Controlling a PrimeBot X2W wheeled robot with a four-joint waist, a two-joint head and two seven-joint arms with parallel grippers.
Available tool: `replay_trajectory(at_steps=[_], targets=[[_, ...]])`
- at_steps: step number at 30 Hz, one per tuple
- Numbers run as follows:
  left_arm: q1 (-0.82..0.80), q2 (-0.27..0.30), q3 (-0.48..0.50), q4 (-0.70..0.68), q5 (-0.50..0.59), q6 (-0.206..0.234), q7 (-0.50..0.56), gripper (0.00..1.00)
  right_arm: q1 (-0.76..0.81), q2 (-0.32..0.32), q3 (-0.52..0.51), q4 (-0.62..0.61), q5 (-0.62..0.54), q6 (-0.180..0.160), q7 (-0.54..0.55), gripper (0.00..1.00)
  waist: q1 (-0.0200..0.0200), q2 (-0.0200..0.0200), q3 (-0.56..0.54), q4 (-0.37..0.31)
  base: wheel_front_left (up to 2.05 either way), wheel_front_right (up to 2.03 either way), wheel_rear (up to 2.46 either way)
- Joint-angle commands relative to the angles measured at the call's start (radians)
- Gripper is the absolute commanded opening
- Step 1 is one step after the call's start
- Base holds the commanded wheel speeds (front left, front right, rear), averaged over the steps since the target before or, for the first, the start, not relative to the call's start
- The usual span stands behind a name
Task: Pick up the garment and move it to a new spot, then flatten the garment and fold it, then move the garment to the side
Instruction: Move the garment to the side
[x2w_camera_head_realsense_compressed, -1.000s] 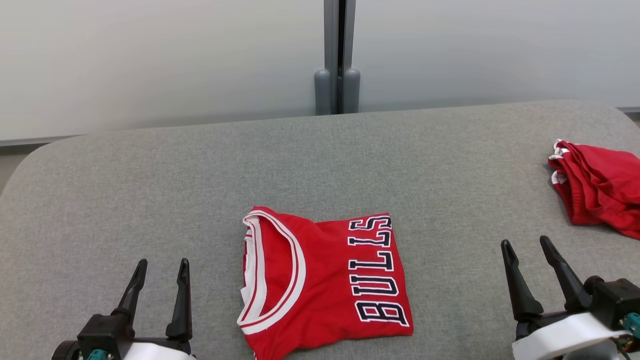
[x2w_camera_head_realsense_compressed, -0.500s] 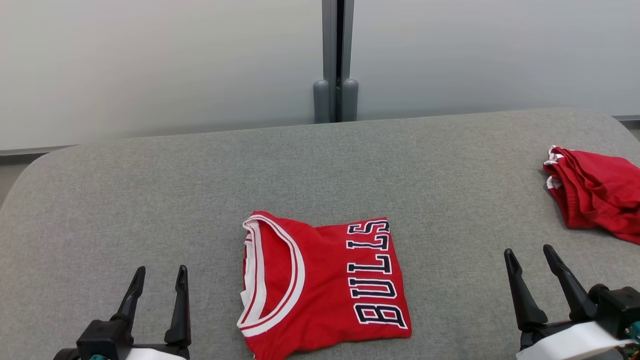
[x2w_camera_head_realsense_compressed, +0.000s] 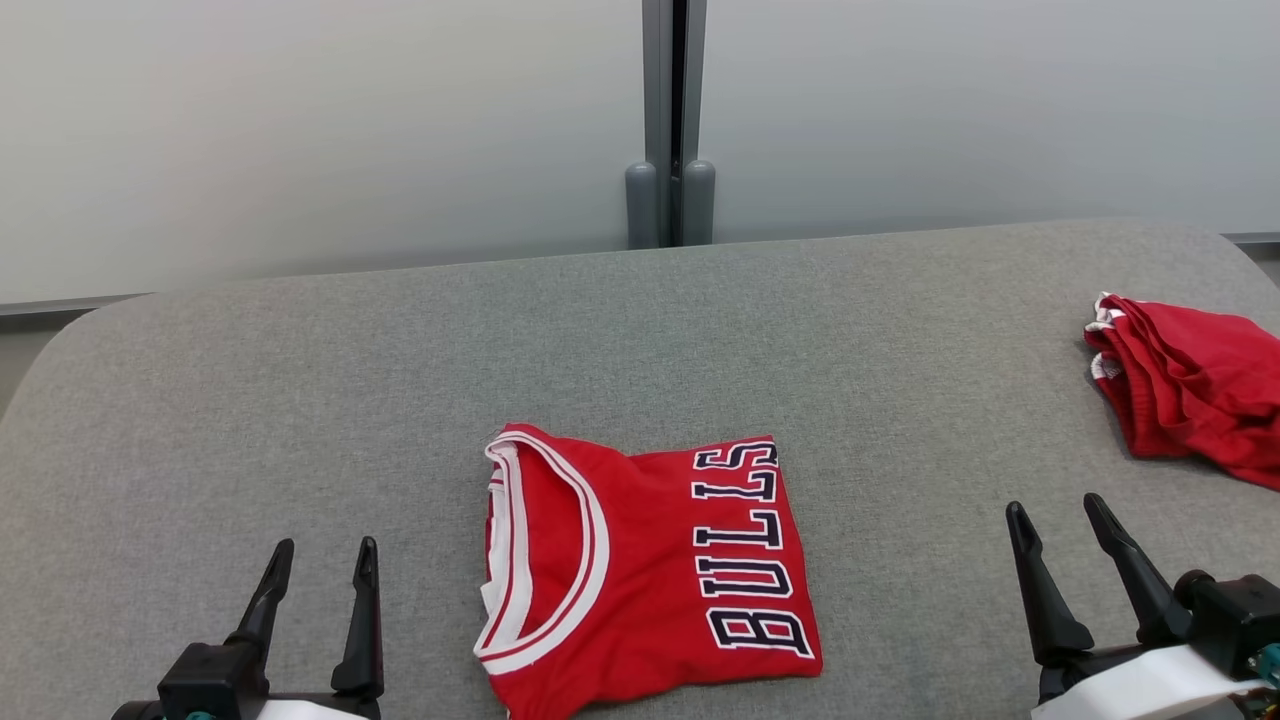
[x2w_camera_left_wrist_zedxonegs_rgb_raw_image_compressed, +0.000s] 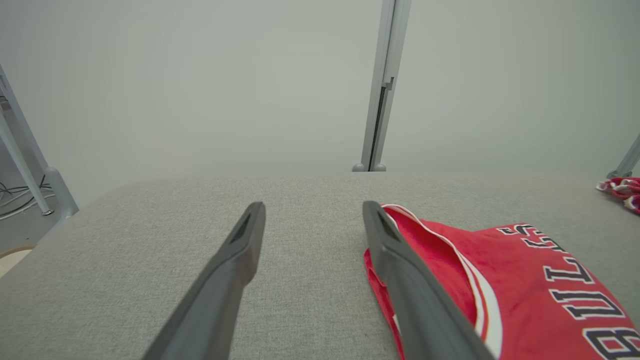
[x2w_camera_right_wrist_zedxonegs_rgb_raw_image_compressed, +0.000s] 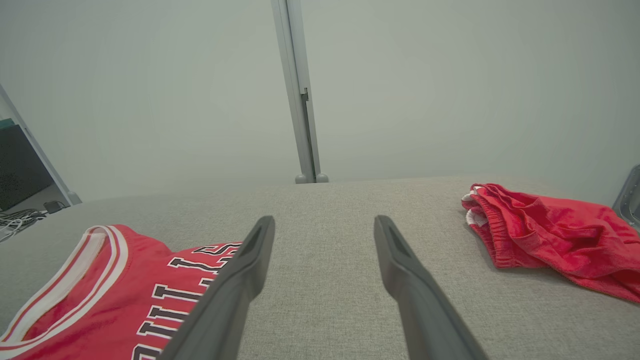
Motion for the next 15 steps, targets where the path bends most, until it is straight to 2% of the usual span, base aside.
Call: replay_trajectory(at_steps=[1,8,15], targets=[[-0.006,0.007,0.001,0.002,-0.004,0.007,-0.006,1.00,0.008,-0.002,-0.001,-0.001,0.005,0.000,-0.001,1.00,0.0000,-0.0001,-0.001,0.002,0.00,0.00,0.00],[-0.035,0.003,-0.010,0.005,-0.003,0.004,-0.012,1.00,-0.004,-0.009,0.002,0.017,0.004,0.000,0.009,1.00,0.0000,-0.0001,0.007,0.029,0.00,0.00,0.00],[-0.100,-0.022,-0.032,-0.001,0.006,-0.006,-0.025,1.00,-0.054,0.001,0.062,0.114,0.023,0.000,0.017,1.00,0.0000,-0.0001,0.060,0.117,0.00,0.00,0.00]])
